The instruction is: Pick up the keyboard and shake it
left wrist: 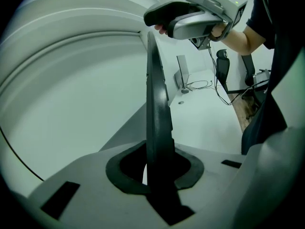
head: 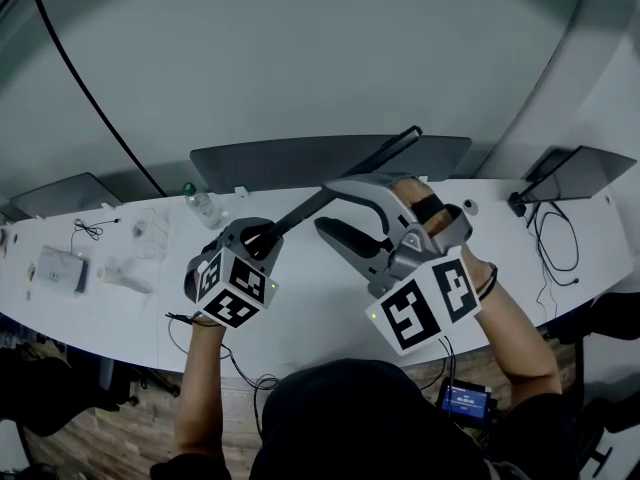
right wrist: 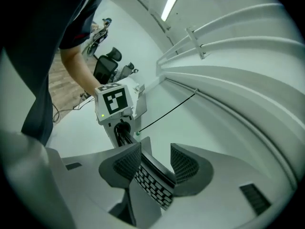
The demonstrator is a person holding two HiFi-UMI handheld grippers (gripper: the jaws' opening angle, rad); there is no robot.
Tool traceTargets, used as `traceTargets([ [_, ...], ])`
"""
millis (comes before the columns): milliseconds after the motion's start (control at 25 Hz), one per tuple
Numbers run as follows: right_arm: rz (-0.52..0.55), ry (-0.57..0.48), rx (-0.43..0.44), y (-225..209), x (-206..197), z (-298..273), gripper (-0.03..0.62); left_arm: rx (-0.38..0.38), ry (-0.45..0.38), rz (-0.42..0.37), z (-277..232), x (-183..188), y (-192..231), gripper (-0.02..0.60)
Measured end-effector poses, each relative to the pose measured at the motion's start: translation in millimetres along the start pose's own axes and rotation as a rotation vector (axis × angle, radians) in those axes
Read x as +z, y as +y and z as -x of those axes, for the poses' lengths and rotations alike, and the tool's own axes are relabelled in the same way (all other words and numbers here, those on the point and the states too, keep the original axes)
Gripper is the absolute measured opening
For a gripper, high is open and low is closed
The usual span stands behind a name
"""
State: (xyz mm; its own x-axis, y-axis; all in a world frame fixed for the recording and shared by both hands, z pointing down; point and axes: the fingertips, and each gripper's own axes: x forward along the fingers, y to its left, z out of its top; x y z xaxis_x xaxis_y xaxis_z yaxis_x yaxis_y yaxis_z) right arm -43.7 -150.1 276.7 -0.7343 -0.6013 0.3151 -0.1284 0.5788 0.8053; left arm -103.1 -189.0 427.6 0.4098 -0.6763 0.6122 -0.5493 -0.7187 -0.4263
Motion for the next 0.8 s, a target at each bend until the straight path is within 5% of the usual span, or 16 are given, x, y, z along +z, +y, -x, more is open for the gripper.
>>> traceTargets([
  [240,0.187,0.105,0.022,14.1,-4.9,-12.9,0.181,0.058,0.053,-0.075,-2.0,-0.4,6.4,0.093],
  [520,0.263,0.195,0.090,31.8,-20.7,-27.3,0.181,0.139,0.143,-0.205,-4.8,-3.0,12.1,0.094],
  [800,0.311,0.283,0.146,50.9,-42.5,-43.5,0.181,0.160,0.162,-0.248,-8.8,-1.6,13.9,0.094],
])
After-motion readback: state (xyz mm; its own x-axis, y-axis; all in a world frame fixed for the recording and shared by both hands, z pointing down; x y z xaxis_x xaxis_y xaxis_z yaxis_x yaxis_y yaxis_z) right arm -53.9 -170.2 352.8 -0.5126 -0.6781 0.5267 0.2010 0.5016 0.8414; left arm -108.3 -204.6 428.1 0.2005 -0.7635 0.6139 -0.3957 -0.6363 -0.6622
